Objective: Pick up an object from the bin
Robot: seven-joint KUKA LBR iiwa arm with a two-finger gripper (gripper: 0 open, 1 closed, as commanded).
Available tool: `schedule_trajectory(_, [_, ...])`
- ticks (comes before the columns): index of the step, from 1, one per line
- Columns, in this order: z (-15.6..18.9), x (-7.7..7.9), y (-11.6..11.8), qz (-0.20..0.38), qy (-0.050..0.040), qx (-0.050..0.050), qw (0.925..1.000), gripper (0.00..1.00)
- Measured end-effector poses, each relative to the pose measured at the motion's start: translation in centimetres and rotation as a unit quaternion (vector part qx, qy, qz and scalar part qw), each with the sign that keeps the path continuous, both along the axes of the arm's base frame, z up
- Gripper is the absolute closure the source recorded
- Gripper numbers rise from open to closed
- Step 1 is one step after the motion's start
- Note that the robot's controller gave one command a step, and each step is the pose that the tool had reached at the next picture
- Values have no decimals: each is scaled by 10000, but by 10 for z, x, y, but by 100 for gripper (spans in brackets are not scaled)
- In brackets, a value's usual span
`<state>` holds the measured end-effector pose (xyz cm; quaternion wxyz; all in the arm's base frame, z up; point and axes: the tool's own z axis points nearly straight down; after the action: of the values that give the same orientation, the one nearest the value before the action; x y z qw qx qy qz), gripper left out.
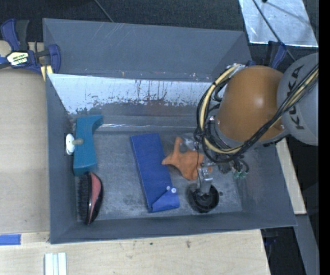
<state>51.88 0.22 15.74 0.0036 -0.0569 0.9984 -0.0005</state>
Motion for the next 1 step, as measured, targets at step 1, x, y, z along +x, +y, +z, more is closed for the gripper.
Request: schedule_trajectory(1, [-46, 33, -4, 277, -49, -1, 9996, 0])
